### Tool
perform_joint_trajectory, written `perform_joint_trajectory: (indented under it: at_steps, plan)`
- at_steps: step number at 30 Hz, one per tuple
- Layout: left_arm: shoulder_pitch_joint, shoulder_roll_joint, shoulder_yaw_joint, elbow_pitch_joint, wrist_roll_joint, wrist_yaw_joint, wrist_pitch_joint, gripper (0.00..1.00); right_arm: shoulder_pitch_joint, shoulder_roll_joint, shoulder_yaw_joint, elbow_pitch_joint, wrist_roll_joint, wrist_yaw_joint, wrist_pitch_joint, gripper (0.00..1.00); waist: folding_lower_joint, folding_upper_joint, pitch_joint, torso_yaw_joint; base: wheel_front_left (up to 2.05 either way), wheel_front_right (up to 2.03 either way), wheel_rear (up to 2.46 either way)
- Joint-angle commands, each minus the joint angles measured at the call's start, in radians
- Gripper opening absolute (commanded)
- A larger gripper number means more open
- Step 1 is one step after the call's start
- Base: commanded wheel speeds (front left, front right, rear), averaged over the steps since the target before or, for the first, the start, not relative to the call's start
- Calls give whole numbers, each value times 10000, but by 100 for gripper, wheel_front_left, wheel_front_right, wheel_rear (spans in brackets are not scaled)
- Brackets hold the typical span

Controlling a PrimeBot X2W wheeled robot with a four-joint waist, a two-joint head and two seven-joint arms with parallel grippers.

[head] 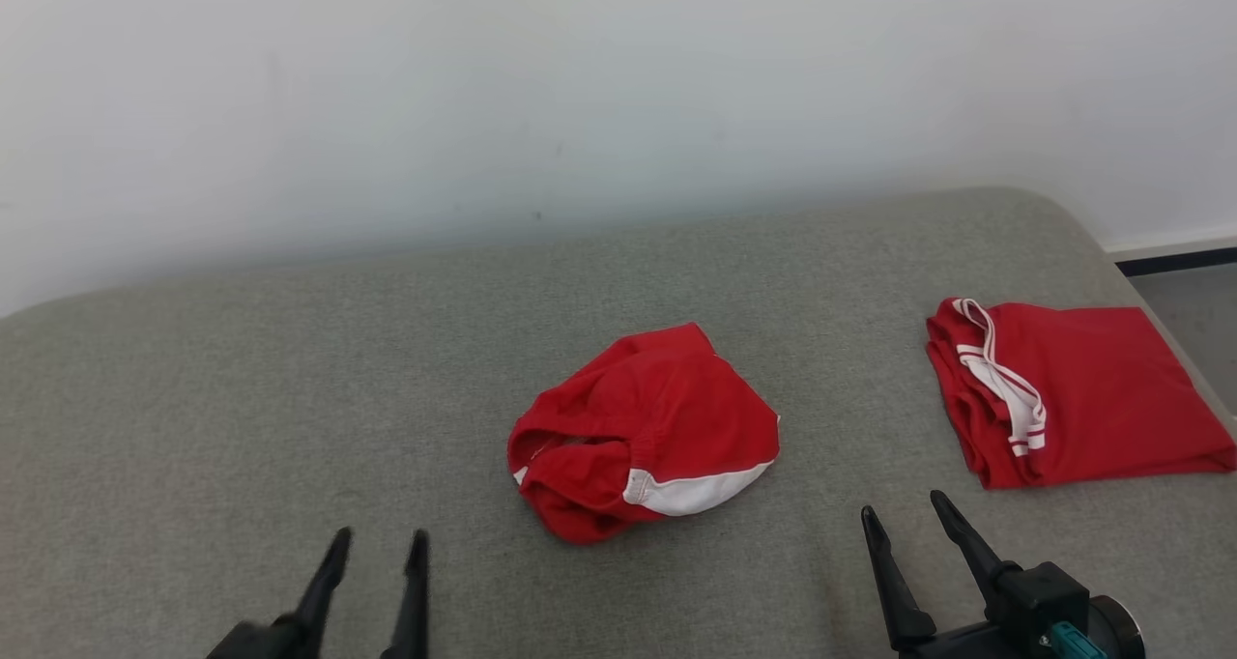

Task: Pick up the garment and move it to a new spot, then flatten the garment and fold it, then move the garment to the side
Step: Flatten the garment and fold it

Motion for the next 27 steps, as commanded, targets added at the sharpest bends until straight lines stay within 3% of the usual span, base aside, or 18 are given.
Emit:
perform_joint_trajectory:
  at_steps: [1, 5, 14, 27]
  plan:
    - [-318, -26, -169, 77, -147, -70, 149, 100, -90, -43, 27, 12, 101, -29, -30, 100, 0, 0, 55, -141, 0, 0, 0]
    - [-1250, -104, -1018, 593, -607, -307, 769, 100, -154, -6, 115, 24, 103, -29, -42, 100, 0, 0, 158, -470, 0, 0, 0]
    - [-2966, -162, -2666, 2175, -1815, -385, 2283, 100, -399, -78, 285, 91, 148, -29, -67, 100, 0, 0, 476, -1371, 0, 0, 0]
    - [-3929, -234, -2703, 3679, -2311, 212, 2870, 100, -539, -75, 537, 148, 160, -29, -94, 100, 0, 0, 735, -2250, 0, 0, 0]
